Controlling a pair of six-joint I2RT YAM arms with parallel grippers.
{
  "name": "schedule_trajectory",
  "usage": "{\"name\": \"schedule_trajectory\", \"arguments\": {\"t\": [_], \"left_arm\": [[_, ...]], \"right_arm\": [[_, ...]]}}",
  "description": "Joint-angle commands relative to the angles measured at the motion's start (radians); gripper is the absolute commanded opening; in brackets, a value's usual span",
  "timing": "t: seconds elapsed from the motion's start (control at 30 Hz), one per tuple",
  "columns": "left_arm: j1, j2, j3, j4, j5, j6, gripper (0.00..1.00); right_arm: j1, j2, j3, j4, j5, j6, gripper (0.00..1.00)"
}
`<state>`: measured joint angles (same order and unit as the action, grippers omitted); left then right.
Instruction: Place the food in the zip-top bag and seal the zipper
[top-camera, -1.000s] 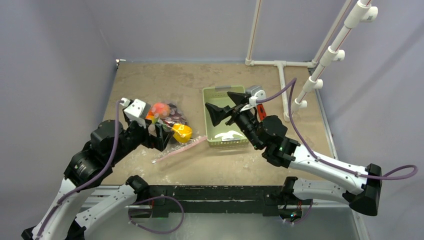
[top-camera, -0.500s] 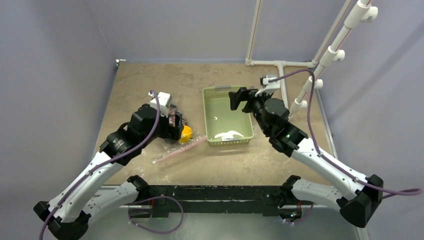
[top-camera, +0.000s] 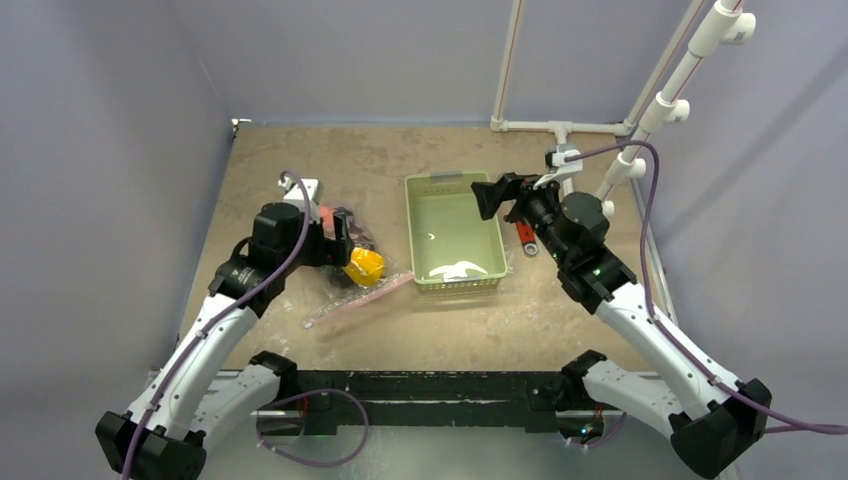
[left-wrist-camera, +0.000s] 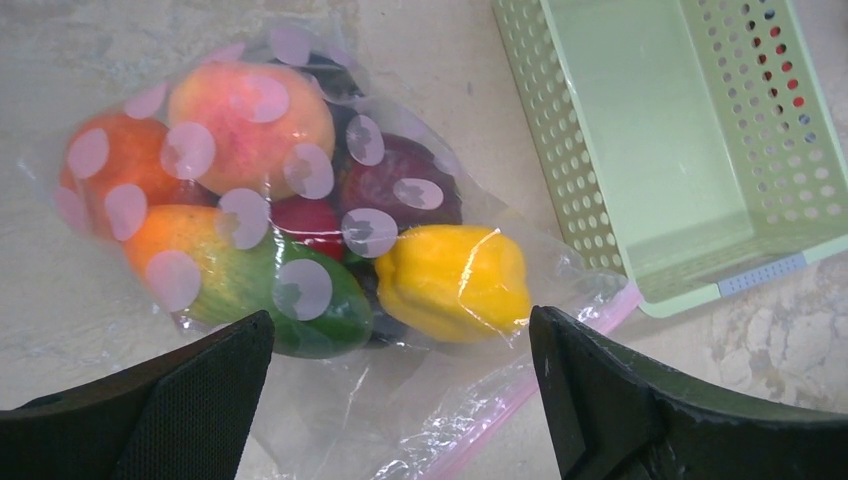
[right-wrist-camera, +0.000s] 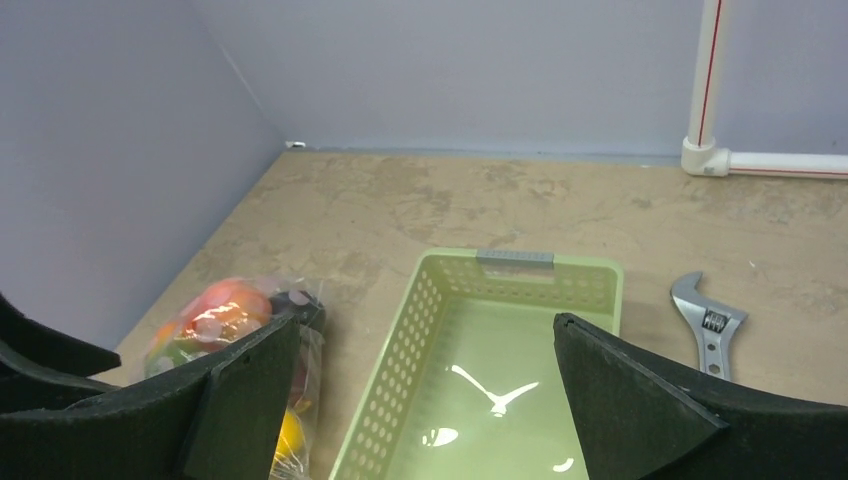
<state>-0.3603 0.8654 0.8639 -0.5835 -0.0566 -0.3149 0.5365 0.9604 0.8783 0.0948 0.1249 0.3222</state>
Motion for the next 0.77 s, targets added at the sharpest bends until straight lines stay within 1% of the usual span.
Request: {"name": "schedule_trajectory", "arguments": {"t": [0.0,0.13,0.23,0.5,0.6,0.73], "left_arm": [[0.006,-0.051,-0.05,0.091,0.082,-0.014,0.98],[0.006,-0.124,-0.051,0.102,0.095,-0.001,0.99],[0.006,-0.186,-0.058,0.111,0.094,0.0,0.99],[0.006,-0.319,-0.092,0.129,0.06,-0.006,0.99],[0.006,-0.327,-0.097,0.126,0.004,-0.015,0.99],[0.006,-0.313,-0.089,0.122,-0.009,-0.011,0.99]], "right_arm": [[0.001,-0.092,-0.046,0.079,-0.053,0.001,0.99],[0.001,-0.175,-0.08,0.133,-0.044,-0.02,0.99],[0.001,-0.208,-0.092,0.164,-0.078,-0.031,0.99],[0.001,-0.226,-0.102,0.196,-0.156,-0.054,0.99],[0.0,-0.214,-0.101,0.197,-0.165,-0.057,0.99],[0.0,-0.203,-0.099,0.195,-0.161,-0.057,0.99]]}}
